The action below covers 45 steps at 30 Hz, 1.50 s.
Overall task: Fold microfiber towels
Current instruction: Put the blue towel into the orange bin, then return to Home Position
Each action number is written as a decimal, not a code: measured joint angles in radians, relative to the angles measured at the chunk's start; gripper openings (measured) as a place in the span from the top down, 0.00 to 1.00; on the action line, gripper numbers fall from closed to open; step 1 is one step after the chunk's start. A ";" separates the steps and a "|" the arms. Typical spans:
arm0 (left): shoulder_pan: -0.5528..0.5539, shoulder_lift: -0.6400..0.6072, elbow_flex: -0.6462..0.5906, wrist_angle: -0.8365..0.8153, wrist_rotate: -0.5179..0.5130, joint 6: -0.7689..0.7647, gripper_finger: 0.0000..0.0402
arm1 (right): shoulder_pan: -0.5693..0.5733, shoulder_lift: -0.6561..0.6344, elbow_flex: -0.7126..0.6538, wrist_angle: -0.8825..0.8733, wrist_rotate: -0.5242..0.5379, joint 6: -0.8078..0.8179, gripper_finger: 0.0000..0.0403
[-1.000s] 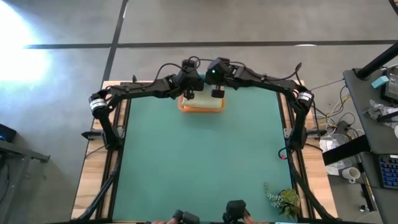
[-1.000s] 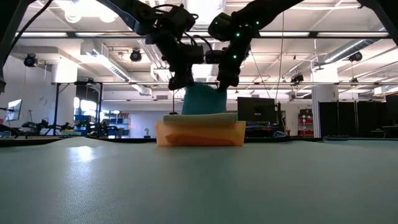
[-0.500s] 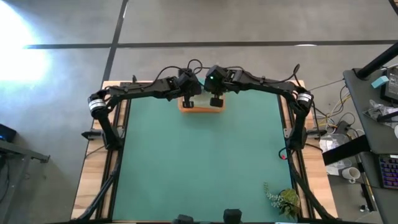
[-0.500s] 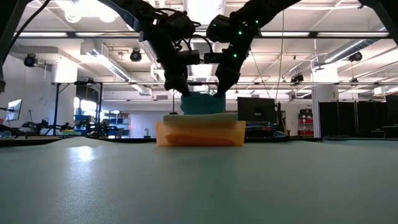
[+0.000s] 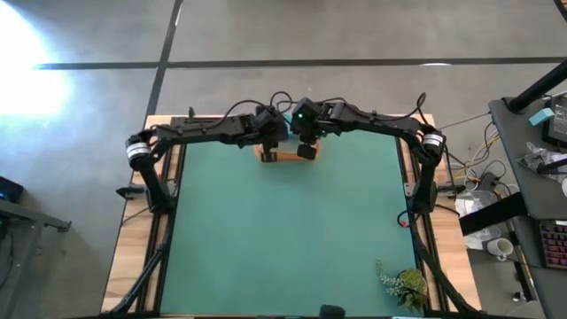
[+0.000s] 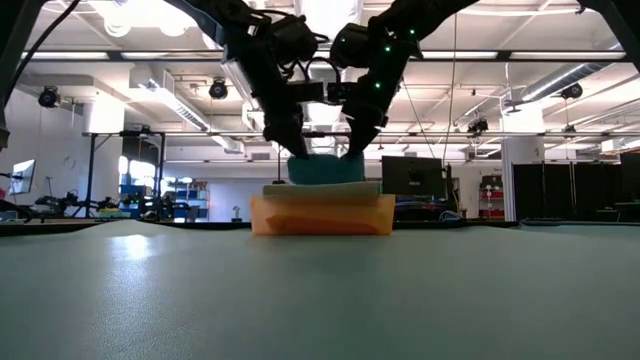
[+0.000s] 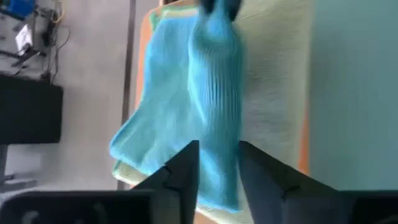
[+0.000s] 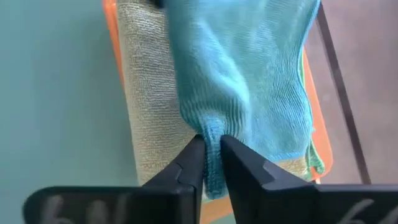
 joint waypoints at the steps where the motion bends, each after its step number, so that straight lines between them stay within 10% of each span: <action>1: -0.008 0.000 0.000 -0.004 0.004 -0.005 0.75 | 0.000 0.000 0.000 0.000 0.000 0.018 0.85; 12: -0.037 -0.059 0.005 -0.169 0.009 -0.209 0.60 | 0.002 -0.046 0.036 -0.125 -0.061 0.165 0.67; 23: -0.041 -0.379 -0.057 -0.158 0.014 -0.323 0.60 | 0.021 -0.278 0.039 -0.077 -0.073 0.199 0.69; 35: -0.083 -0.925 -0.617 0.085 0.067 -0.551 0.63 | 0.099 -0.515 -0.124 0.035 -0.071 0.288 0.68; 45: -0.108 -1.331 -0.957 0.145 0.151 -0.757 0.97 | 0.147 -0.548 -0.392 0.259 -0.071 0.461 0.67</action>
